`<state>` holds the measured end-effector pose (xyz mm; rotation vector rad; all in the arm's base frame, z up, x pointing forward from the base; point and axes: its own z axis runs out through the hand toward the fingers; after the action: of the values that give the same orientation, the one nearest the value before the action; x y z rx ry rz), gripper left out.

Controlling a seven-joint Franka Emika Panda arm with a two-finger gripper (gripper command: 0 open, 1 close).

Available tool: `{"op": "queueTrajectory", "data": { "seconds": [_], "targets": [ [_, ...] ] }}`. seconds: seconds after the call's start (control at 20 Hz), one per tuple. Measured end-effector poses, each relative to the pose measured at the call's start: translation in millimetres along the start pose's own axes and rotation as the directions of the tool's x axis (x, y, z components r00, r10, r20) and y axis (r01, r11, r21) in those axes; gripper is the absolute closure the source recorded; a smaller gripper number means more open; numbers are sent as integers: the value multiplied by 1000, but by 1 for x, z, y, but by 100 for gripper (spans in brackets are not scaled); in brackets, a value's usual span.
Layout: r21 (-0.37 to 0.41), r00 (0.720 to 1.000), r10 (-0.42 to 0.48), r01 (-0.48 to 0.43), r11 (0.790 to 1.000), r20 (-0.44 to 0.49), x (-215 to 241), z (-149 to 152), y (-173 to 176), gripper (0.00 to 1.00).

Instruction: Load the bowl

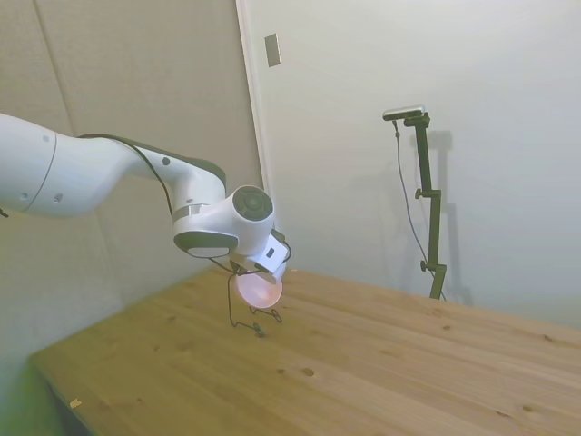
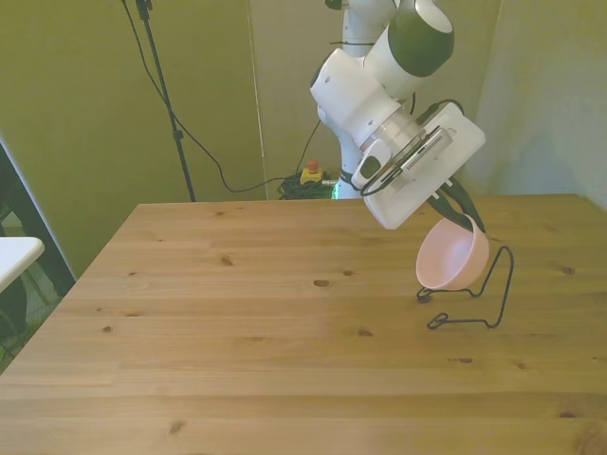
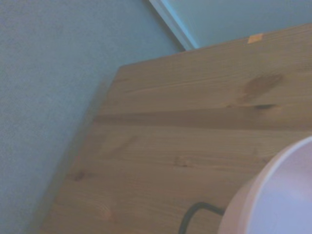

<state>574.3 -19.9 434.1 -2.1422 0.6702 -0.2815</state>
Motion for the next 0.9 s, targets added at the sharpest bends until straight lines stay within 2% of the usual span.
{"op": "queueTrajectory", "data": {
  "seconds": [0.45, 0.9],
  "targets": [
    [128, 998, 13, -22, 992, 66, 14, 15, 23, 100],
    [206, 991, 2, -30, 978, 132, 22, 35, 41, 100]
  ]
}}
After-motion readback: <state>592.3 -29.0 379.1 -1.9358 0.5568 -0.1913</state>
